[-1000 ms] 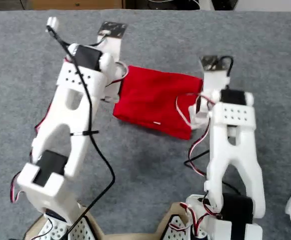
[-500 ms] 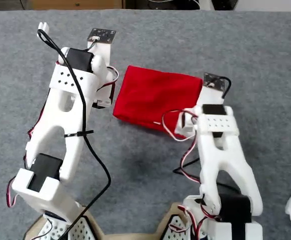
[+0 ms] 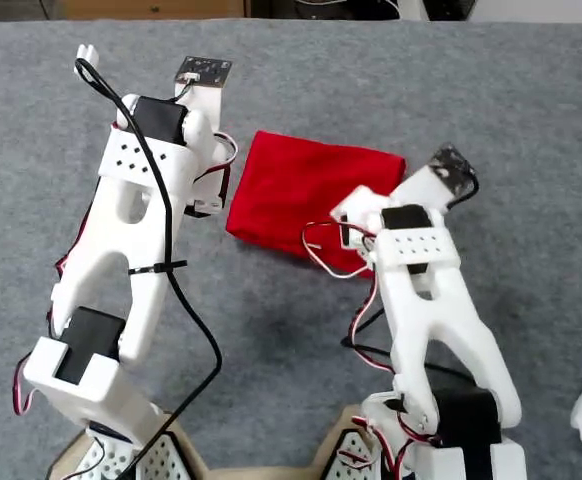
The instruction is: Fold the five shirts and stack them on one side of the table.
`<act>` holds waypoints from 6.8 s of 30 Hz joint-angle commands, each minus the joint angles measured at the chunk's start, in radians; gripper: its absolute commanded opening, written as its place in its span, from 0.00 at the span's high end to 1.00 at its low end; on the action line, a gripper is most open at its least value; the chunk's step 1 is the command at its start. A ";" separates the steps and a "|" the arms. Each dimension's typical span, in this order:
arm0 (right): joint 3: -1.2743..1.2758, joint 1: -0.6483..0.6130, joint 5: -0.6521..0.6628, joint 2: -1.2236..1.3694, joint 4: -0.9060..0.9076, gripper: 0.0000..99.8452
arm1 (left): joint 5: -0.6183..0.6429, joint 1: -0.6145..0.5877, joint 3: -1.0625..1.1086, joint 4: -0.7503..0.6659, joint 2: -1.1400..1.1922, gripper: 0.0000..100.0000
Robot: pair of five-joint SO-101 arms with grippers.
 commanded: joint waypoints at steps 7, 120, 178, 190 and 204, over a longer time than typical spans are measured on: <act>0.085 -0.036 -0.158 -0.042 -0.143 0.67 | -0.009 0.002 -0.002 0.006 -0.059 0.98; -1.412 0.163 -0.041 1.032 0.493 0.69 | -0.011 -0.002 0.000 0.008 -0.059 0.98; -1.939 0.300 0.170 1.067 0.839 1.00 | -0.060 -0.018 0.012 0.008 -0.189 0.98; -2.124 0.644 0.358 1.064 0.974 1.00 | -0.060 -0.021 0.020 0.008 -0.231 0.98; -2.161 1.069 0.537 1.056 0.977 1.00 | -0.060 -0.014 0.020 0.008 -0.266 0.98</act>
